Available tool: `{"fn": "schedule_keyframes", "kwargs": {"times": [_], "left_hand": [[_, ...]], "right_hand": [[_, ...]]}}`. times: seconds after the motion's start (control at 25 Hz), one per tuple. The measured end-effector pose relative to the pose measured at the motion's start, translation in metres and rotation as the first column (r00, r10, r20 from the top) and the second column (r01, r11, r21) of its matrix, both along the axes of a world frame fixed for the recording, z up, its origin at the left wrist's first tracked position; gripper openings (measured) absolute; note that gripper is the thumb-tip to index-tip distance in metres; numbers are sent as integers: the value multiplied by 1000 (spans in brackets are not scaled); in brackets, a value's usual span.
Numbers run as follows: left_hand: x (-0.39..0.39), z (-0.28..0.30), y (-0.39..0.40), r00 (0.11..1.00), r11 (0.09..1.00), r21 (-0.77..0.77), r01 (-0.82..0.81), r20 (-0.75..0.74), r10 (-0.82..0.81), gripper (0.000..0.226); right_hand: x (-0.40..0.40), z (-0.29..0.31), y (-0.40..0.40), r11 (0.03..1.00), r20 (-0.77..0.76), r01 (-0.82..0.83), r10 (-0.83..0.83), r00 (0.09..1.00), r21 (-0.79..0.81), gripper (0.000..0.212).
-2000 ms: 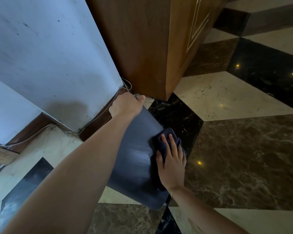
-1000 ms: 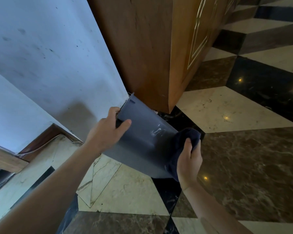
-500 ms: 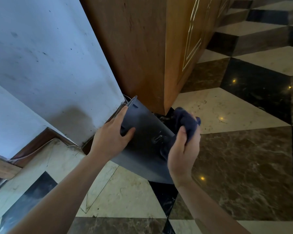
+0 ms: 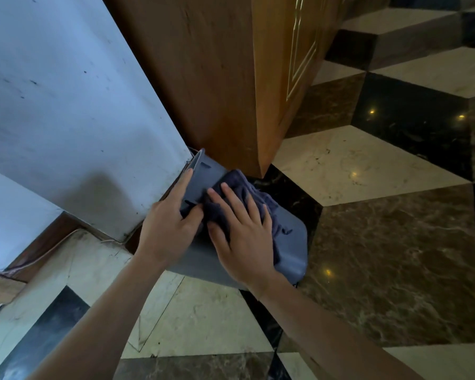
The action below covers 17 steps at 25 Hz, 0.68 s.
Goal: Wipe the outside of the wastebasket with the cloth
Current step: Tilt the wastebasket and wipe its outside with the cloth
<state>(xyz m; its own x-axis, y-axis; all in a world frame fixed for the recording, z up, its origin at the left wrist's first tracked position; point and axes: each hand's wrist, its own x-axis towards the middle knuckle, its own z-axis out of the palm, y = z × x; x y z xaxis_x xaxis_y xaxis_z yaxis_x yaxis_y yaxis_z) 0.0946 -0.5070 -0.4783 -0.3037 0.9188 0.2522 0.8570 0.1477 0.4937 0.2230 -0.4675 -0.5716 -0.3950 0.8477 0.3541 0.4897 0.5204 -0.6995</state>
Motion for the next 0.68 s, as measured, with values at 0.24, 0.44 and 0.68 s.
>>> {"fn": "schedule_keyframes", "kwargs": {"times": [0.24, 0.44, 0.68], "left_hand": [[-11, -3, 3, 994, 996, 30, -81, 71, 79, 60], [-13, -3, 2, 993, 996, 14, -85, 78, 84, 58], [-5, -5, -2, 995, 997, -34, -67, 68, 69, 63]], "right_hand": [[18, -22, 37, 975, 20, 45, -41, 999, -217, 54], [54, -57, 47, 868, 54, 178, -173, 983, -464, 56], [40, -34, -10, 907, -101, 176, -230, 968, -382, 51]]}}
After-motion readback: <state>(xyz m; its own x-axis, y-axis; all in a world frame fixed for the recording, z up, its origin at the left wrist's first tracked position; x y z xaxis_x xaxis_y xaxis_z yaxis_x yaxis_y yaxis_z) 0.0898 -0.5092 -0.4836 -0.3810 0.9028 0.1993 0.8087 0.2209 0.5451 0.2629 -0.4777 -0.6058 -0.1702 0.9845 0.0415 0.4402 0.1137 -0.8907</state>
